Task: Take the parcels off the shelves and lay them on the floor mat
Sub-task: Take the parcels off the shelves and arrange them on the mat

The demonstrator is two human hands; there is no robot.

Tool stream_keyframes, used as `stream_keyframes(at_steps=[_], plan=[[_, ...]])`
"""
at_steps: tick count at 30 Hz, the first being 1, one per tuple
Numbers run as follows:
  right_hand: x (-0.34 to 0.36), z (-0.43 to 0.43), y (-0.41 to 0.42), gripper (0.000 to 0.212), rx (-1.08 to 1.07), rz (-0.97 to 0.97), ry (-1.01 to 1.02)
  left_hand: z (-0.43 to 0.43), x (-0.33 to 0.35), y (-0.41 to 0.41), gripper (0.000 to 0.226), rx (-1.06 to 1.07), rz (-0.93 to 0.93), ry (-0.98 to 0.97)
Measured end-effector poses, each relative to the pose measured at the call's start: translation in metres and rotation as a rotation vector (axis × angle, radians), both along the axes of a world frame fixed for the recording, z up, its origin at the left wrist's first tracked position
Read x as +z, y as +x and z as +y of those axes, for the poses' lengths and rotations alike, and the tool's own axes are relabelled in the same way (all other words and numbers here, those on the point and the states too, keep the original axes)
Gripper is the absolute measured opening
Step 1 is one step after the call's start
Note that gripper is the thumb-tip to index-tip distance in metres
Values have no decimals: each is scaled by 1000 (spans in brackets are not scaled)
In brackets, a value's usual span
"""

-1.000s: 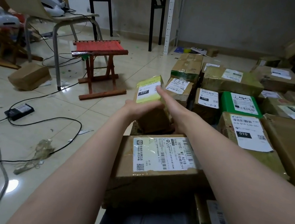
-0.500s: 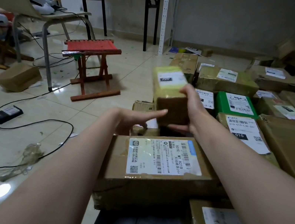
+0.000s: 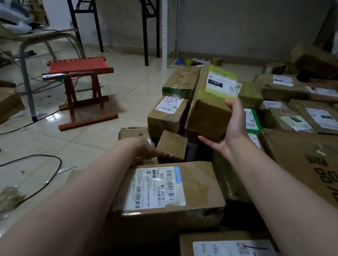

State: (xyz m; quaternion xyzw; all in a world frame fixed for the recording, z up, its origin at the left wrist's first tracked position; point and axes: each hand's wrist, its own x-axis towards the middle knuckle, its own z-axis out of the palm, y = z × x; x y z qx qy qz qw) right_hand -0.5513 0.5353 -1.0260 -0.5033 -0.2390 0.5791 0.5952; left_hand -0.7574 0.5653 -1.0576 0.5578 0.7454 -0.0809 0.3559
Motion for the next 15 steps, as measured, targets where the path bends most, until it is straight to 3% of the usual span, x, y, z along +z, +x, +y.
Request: stream_keyframes(at_steps=[3, 5, 9, 15], plan=[[5, 2, 15, 41, 17, 24, 56, 11, -3, 17, 95, 15, 147, 89], [5, 3, 26, 40, 23, 45, 93, 19, -8, 31, 112, 75, 176, 119], [-3, 5, 41, 43, 53, 48, 97, 29, -16, 67, 123, 67, 227, 182], [-18, 1, 48, 45, 57, 17, 62, 47, -23, 86, 104, -20, 284, 187]])
